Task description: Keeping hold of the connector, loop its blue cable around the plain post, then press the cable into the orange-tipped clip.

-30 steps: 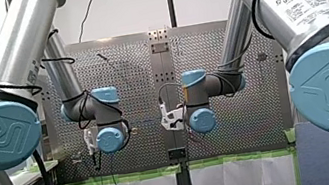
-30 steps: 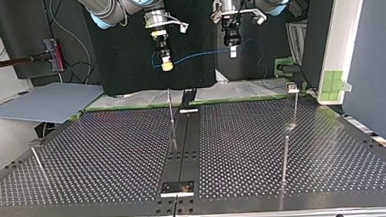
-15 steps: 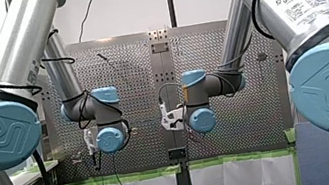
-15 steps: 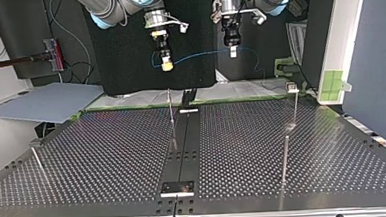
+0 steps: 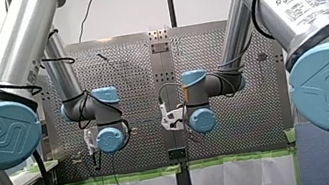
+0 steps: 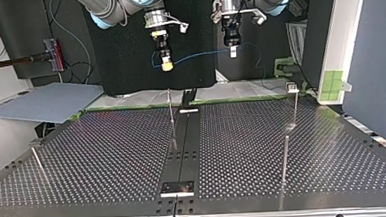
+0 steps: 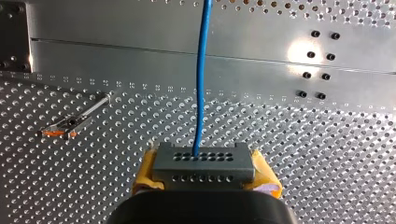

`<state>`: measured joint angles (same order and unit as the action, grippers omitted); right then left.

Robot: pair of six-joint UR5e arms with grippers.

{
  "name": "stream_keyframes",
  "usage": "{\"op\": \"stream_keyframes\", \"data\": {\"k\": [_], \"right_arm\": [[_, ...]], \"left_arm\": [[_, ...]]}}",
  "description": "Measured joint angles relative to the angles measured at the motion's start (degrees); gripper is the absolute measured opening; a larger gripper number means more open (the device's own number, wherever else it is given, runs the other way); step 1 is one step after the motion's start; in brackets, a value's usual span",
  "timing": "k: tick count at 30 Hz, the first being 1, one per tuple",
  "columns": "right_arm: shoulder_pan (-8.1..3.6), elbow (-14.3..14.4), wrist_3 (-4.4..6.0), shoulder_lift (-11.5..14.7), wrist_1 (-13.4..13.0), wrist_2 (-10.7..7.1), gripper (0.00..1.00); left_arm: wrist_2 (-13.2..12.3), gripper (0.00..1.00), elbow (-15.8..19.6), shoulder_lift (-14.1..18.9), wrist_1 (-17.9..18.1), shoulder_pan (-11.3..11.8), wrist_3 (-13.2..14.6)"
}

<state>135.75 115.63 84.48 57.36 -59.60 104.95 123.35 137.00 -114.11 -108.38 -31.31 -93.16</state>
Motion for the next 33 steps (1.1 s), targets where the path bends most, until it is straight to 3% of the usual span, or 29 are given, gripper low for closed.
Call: {"op": "stream_keyframes", "data": {"k": [7,14,17,29,33], "right_arm": [[0.40,-0.2,-0.18,-0.3,0.3,-0.15,0.00],[3.62,-0.6,-0.34,-3.8,2.4,-0.34,0.00],[4.18,-0.6,-0.35,-5.4,2.6,-0.35,0.00],[4.37,-0.6,-0.32,-6.7,2.7,-0.33,0.00],[4.20,-0.4,0.82,-7.9,3.8,0.83,0.00]], "left_arm": [[0.0,0.04,-0.1,0.0,0.0,-0.1,-0.1],[0.0,0.04,-0.1,0.0,0.0,-0.1,-0.2],[0.0,0.04,-0.1,0.0,0.0,-0.1,-0.2],[0.3,0.00,0.2,-0.3,-0.3,-0.3,0.1],[2.0,0.00,1.8,-1.7,-2.0,-0.5,1.9]]}}
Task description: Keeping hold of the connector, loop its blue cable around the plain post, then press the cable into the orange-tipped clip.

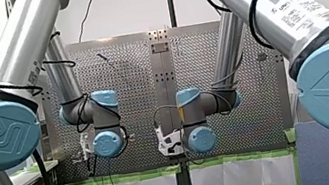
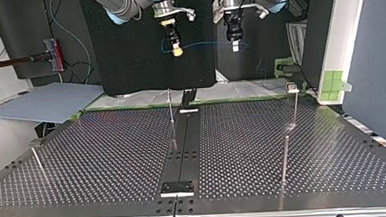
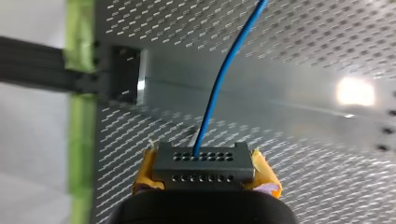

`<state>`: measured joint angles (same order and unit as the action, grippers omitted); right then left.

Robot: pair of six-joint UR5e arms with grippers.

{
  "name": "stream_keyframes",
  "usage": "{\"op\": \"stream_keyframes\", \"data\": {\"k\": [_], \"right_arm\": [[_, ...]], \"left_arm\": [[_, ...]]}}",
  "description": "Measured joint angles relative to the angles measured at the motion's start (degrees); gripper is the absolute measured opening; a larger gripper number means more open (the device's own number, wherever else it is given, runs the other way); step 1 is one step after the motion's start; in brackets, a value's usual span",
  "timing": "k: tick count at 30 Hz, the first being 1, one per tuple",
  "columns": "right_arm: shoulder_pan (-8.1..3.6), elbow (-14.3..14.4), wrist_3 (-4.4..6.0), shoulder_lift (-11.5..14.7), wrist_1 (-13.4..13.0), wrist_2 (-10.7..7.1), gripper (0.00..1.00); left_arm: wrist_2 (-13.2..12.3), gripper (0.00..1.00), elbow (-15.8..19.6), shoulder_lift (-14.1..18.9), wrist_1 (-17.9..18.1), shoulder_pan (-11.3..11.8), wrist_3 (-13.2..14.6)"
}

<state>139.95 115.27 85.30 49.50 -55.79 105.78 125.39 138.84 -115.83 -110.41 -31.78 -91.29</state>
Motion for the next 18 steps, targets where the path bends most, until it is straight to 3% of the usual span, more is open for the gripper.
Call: {"op": "stream_keyframes", "data": {"k": [5,8,12,18], "right_arm": [[-0.05,0.1,2.50,-2.5,2.5,2.53,0.00],[-0.06,0.1,3.37,-4.1,3.3,4.14,0.00],[-0.07,0.1,3.68,-6.3,3.6,5.65,0.00],[-0.07,0.1,3.74,-7.7,3.7,6.08,0.00]], "left_arm": [[2.4,0.00,0.9,-0.6,-2.0,0.0,2.0],[2.9,0.00,1.0,-0.6,-2.3,0.0,2.3],[3.1,0.00,1.0,-0.6,-2.3,-0.1,2.3],[3.1,0.00,1.1,-0.7,-2.4,-0.1,2.4]]}}
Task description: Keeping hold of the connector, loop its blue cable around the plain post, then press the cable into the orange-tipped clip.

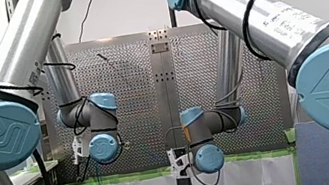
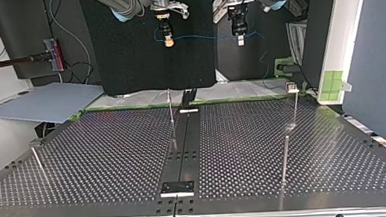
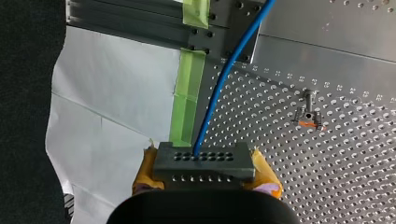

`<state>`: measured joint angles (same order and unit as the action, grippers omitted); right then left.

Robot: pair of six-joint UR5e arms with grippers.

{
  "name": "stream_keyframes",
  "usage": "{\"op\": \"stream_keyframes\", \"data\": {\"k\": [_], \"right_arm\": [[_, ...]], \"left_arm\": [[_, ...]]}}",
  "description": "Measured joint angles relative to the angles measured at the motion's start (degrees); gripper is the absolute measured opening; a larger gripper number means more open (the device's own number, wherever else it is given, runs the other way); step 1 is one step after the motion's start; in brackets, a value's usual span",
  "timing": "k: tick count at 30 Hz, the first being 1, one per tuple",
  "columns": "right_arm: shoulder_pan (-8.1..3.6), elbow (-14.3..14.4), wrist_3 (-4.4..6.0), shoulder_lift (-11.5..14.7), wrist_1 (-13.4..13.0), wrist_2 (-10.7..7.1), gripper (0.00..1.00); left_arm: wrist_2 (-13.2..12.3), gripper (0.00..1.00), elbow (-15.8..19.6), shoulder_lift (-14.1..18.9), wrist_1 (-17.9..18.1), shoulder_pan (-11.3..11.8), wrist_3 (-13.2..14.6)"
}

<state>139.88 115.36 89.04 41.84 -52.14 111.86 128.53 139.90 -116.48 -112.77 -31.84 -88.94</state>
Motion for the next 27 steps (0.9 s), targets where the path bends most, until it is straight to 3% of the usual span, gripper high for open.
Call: {"op": "stream_keyframes", "data": {"k": [6,11,14,17,23,27], "right_arm": [[-0.29,0.1,0.30,0.2,-0.3,0.32,0.00],[-0.77,-1.6,2.64,2.5,0.0,1.01,0.00],[-0.89,-2.9,4.45,4.3,1.2,-0.08,0.00],[-1.12,-3.7,5.55,5.9,2.3,-1.43,0.00],[-1.56,-6.3,6.06,8.9,5.1,-4.14,0.00],[-2.03,-8.6,6.18,11.2,7.4,-4.94,0.00]], "left_arm": [[-0.9,0.00,-0.9,0.4,-0.9,-0.9,-0.5],[-2.8,0.00,-3.2,2.4,-3.2,-3.2,-2.5],[-3.0,0.00,-4.7,3.9,-4.7,-4.7,-3.3],[-2.3,0.00,-6.3,5.5,-6.4,-5.4,-3.6],[-1.4,0.00,-9.5,8.7,-9.5,-5.3,-4.0],[0.4,0.00,-11.7,10.9,-11.7,-4.5,-4.5]]}}
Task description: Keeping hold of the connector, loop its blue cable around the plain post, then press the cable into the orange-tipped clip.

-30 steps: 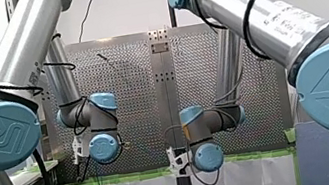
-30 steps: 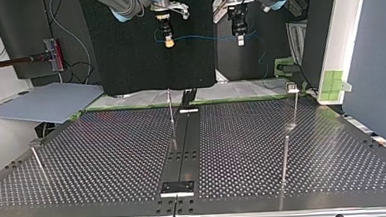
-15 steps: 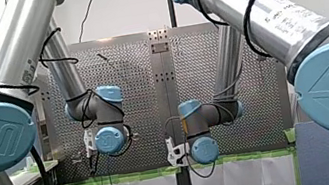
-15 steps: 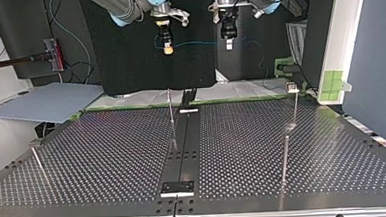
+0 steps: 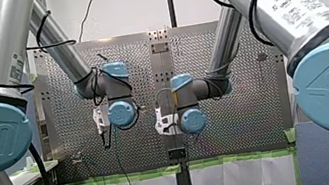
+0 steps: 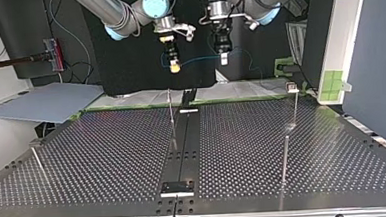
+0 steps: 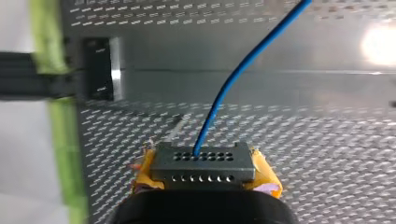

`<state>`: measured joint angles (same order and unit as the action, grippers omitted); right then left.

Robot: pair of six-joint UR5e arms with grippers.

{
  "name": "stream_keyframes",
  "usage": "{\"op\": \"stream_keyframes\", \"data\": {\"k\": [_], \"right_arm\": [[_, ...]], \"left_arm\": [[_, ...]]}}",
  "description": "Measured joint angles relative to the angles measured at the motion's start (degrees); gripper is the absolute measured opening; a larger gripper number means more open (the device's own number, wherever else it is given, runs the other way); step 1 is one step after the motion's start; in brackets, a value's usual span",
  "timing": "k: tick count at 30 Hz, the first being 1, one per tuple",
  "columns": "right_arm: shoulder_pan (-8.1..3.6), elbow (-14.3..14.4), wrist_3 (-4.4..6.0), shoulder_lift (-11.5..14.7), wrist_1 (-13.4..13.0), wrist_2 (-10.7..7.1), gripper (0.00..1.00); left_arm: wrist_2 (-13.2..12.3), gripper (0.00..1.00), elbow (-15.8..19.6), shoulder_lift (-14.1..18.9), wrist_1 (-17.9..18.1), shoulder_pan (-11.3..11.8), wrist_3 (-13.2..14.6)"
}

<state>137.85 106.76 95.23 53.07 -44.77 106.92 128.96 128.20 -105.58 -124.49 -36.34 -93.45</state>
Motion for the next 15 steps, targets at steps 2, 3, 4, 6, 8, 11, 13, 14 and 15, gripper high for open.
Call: {"op": "stream_keyframes", "data": {"k": [2,3,4,6,8,11,13,14,15], "right_arm": [[-0.29,-1.2,0.00,1.2,1.2,-0.31,0.00],[-0.40,-1.7,0.02,1.8,1.8,-0.48,0.00],[-0.52,-2.3,0.03,2.3,2.3,-0.62,0.00],[-0.82,-3.4,0.04,3.4,3.4,-0.87,0.00],[-1.12,-4.6,0.03,4.6,4.6,-1.24,0.00],[-1.52,-6.3,-0.08,6.3,6.4,-2.18,0.00],[-1.73,-7.4,-0.14,7.4,7.4,-2.95,0.00],[-1.84,-8.1,-0.16,8.1,8.1,-3.58,0.00],[-1.91,-8.6,-0.19,8.6,8.6,-4.07,0.00]], "left_arm": [[1.1,0.00,-1.1,1.1,-1.1,0.5,-0.1],[1.5,0.00,-1.6,1.6,-1.6,0.6,-0.1],[2.0,0.00,-2.1,2.0,-2.0,0.8,-0.2],[3.1,0.00,-3.2,3.2,-3.2,1.2,-0.5],[4.2,0.00,-4.1,4.3,-4.3,1.6,-0.7],[5.9,0.00,-5.2,6.0,-5.9,2.1,-0.8],[6.8,0.00,-6.0,7.0,-7.0,2.4,-0.8],[7.3,0.00,-6.5,7.7,-7.6,2.6,-0.8],[7.6,0.00,-6.9,8.2,-8.2,2.7,-0.8]]}}
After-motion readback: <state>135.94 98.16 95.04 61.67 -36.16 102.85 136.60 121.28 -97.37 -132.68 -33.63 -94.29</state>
